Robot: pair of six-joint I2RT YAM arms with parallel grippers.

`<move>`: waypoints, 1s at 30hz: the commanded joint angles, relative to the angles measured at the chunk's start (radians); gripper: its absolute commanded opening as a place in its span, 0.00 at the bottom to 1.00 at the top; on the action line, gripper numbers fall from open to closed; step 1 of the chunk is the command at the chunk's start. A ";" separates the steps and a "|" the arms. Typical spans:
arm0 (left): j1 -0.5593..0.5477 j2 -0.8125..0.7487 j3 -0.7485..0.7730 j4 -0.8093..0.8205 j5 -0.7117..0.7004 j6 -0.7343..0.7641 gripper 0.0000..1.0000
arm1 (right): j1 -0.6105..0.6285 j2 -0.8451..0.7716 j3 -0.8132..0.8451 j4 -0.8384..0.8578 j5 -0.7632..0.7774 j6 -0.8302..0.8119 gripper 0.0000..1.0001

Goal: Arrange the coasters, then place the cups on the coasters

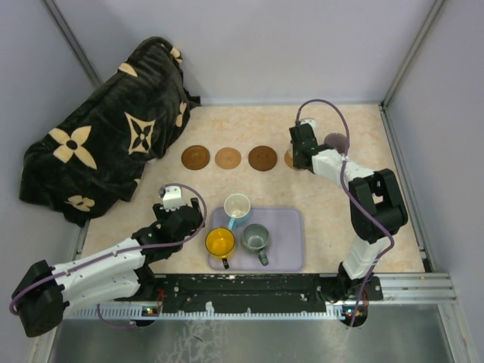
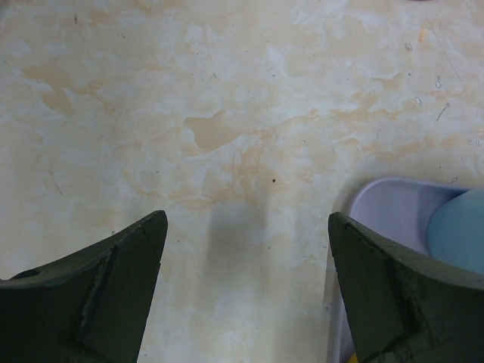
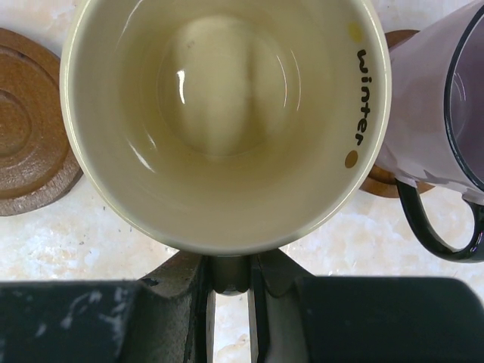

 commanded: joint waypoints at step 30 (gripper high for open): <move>0.000 0.024 0.024 0.014 -0.013 -0.010 0.93 | -0.002 0.000 0.000 0.103 0.015 0.009 0.00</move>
